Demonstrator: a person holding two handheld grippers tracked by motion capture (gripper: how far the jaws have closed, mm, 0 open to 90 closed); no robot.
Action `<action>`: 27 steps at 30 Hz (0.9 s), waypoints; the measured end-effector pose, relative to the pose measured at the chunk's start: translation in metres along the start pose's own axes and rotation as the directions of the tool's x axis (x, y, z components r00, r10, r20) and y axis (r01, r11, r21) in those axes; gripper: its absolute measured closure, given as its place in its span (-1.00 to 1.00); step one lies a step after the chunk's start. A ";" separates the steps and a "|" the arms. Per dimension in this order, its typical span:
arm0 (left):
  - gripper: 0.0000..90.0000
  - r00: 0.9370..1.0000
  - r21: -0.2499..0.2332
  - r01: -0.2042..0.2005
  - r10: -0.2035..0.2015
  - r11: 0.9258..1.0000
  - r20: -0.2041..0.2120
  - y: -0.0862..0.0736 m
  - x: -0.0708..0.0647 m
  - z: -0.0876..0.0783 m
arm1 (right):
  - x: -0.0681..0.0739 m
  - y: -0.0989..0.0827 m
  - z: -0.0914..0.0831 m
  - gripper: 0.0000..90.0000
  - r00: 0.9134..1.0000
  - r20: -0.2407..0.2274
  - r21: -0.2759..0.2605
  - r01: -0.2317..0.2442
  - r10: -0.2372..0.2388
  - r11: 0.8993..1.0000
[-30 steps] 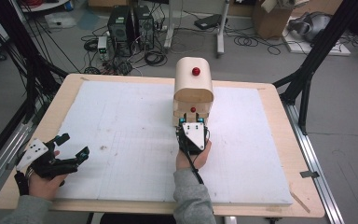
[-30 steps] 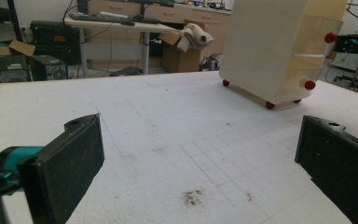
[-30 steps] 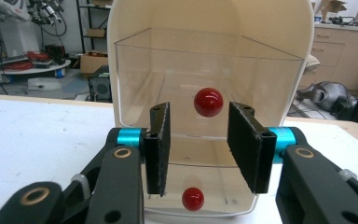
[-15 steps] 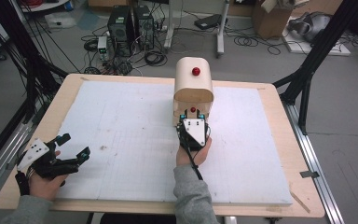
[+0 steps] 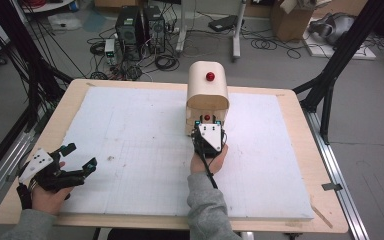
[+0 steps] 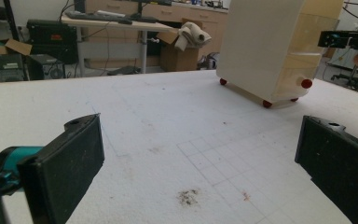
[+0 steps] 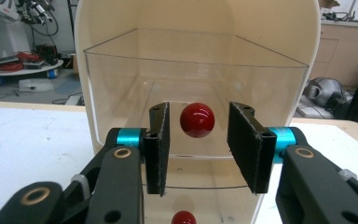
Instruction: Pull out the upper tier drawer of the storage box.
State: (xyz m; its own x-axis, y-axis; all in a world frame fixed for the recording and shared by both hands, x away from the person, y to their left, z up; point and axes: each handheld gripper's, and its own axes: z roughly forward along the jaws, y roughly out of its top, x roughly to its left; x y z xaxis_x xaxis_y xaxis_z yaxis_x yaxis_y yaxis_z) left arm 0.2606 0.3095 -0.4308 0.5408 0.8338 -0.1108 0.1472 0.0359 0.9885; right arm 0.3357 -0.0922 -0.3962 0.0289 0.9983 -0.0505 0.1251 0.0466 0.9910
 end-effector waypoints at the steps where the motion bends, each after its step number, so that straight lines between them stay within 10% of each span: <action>1: -0.96 1.000 0.000 -0.001 0.001 1.000 0.001 0.000 0.000 0.000 | 0.000 0.000 0.000 0.31 1.000 -0.002 -0.004 0.005 -0.005 1.000; 27: -0.96 1.000 0.000 -0.001 0.001 1.000 0.003 0.000 0.000 0.000 | 0.002 0.000 0.000 0.63 1.000 0.009 -0.011 0.020 -0.020 1.000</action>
State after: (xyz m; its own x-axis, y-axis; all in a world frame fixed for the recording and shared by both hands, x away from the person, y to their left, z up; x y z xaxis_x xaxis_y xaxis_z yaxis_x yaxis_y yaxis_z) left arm 0.2607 0.3090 -0.4309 0.5437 0.8321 -0.1100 0.1464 0.0351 0.9886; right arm 0.3358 -0.0902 -0.3966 0.0356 0.9968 -0.0713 0.1150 0.0668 0.9911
